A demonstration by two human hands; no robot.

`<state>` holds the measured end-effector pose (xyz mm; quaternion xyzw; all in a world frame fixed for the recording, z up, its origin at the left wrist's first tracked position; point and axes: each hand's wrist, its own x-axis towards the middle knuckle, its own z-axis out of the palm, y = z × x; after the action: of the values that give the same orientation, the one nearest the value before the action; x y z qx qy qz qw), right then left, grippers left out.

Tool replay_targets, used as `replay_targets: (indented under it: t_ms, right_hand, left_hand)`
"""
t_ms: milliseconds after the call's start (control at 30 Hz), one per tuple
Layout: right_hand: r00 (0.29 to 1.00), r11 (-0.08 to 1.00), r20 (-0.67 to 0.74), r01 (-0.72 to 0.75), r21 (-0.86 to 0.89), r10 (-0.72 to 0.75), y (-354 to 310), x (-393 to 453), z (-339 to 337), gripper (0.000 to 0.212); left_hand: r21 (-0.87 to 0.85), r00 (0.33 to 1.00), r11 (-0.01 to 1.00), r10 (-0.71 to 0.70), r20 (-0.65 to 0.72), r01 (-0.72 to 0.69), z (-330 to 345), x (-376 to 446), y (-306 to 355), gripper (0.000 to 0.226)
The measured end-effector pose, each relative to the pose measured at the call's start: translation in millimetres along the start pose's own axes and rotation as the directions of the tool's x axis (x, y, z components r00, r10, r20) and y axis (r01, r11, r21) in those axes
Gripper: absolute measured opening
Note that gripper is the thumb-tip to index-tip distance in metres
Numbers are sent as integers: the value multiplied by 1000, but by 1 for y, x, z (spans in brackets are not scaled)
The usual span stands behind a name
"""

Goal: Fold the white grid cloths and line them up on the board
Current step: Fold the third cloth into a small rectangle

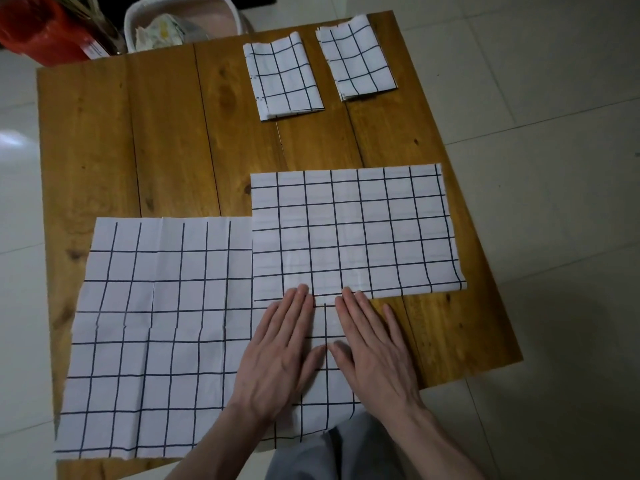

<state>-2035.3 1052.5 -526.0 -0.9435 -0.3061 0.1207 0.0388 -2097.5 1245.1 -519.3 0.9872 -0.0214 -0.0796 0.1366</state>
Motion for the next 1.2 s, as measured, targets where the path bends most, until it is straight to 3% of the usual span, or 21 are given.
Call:
replay_targets:
  t_ms: [167,667,1100,1200]
  right_hand:
    - [1000,1000,-11,-10,3,10,7,-1,-3,69]
    - [996,996,-19,-92,8,92,46,-17,-10,73]
    - [924,924,-41,-380,39,381,104,-35,-20,71]
    - [922,923,-44,-384,25,385,113,-39,-22,70]
  left_hand:
    - [17,998,997,69,9,-69,-2,0,-10,76]
    - [6,998,1000,12,66,-12,-5,-1,-6,81]
    - [-44,997,999,-8,81,11,-9,0,-6,78]
    - [-37,997,999,-10,80,13,-8,0,-5,78]
